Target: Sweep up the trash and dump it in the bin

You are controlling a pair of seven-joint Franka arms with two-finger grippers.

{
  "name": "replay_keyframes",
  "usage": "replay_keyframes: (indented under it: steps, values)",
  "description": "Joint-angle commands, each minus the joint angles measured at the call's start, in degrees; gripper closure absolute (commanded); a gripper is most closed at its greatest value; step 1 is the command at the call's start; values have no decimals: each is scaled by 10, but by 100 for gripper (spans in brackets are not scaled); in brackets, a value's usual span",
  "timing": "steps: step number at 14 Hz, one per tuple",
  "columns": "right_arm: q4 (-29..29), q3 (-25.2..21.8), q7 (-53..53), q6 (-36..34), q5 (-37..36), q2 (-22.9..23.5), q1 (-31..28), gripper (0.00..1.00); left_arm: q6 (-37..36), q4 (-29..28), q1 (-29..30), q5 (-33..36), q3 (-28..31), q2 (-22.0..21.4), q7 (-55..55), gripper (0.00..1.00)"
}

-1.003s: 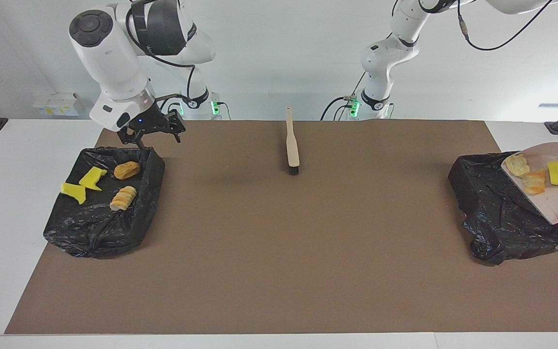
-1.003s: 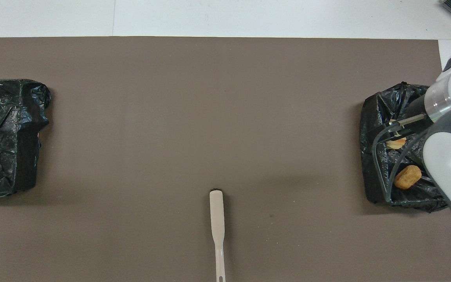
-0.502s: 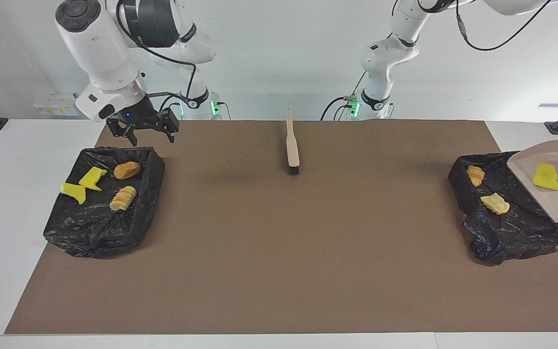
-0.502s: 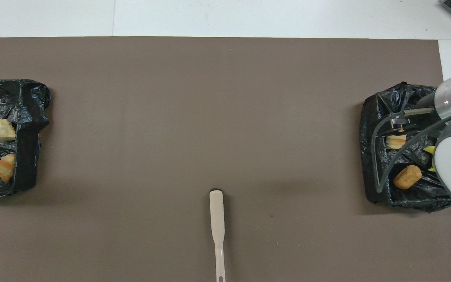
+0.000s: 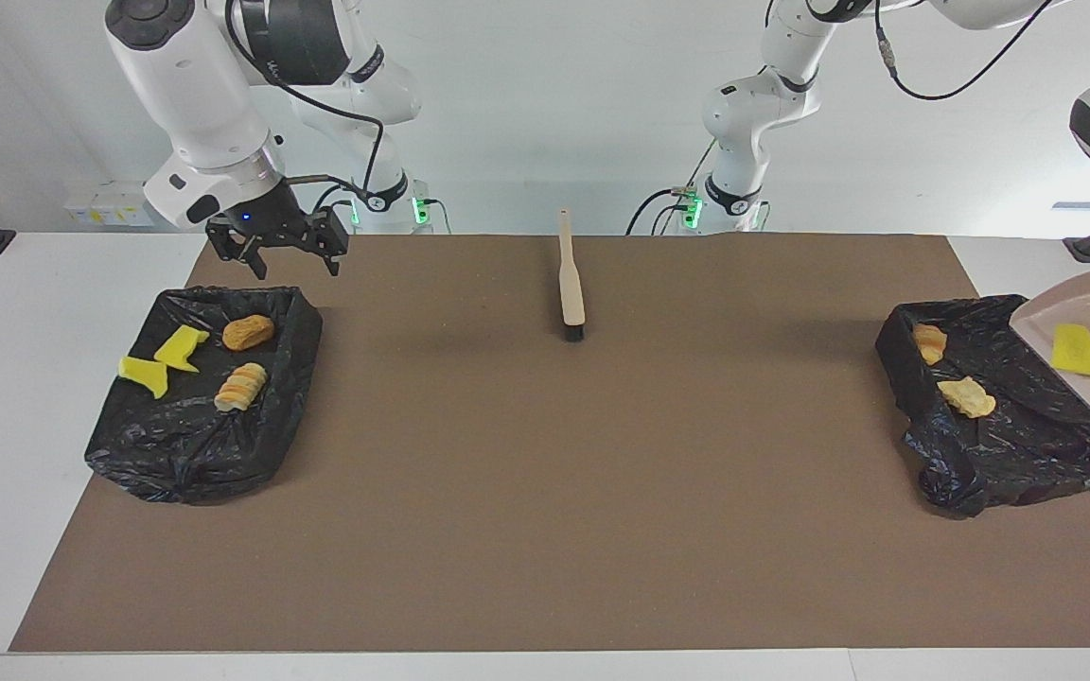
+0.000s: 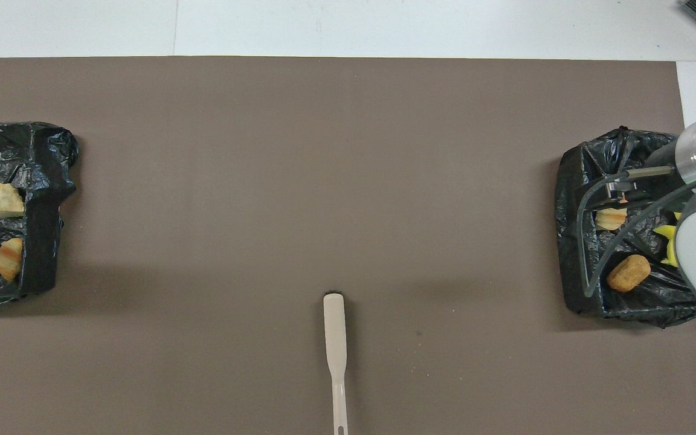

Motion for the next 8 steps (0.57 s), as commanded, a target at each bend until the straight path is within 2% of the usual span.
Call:
replay_keyframes:
  steps: [1, 6, 8]
  values:
    - [-13, 3, -17, -8, -2, -22, -18, 0, -11, -22, -26, 37, 6, -17, -32, 100]
    - [-12, 2, -12, -7, -2, -21, -23, 0, -11, -50, -28, 38, 6, -34, -33, 100]
    - [-12, 1, -11, -4, -10, -21, -27, 0, -13, -62, -48, 47, 6, -34, -57, 100]
